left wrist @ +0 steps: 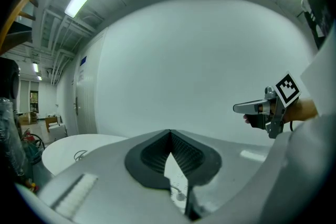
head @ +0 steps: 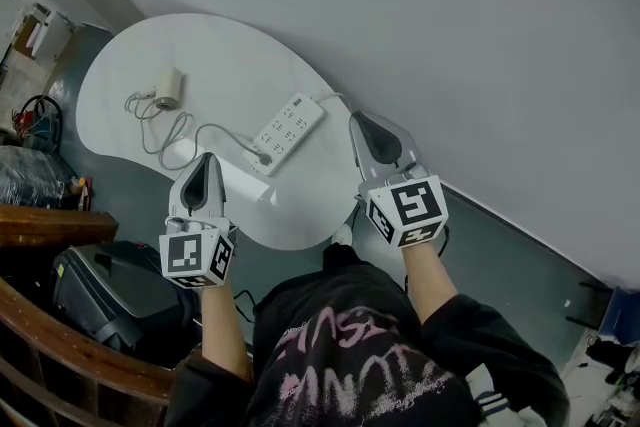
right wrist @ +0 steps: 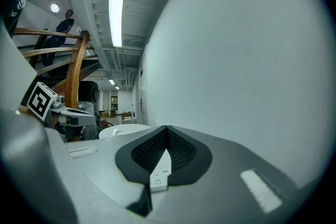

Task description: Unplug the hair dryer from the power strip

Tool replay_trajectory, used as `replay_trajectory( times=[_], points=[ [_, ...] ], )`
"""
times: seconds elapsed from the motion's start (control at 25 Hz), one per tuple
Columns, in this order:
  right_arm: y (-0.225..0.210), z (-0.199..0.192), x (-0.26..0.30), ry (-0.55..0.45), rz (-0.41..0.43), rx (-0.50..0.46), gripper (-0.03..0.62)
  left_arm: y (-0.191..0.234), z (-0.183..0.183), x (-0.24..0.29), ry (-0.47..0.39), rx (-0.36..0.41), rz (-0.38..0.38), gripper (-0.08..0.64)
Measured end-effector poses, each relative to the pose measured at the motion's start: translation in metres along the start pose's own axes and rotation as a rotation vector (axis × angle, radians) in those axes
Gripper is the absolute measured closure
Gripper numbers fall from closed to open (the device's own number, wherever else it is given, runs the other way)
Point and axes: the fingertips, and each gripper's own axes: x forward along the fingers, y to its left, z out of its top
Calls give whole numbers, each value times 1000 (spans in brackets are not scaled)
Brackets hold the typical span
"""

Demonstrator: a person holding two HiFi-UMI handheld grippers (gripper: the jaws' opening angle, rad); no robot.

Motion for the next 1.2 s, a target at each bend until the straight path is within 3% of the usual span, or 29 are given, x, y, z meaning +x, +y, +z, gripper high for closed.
replay_trajectory(
  times=[0.64,1.2],
  points=[
    [14,6,39,5,124,-15,583,14,4,1,15,12,73,559],
    [31,0,49,30,101,-25,583,35,-1,2,6,3,35,559]
  ],
)
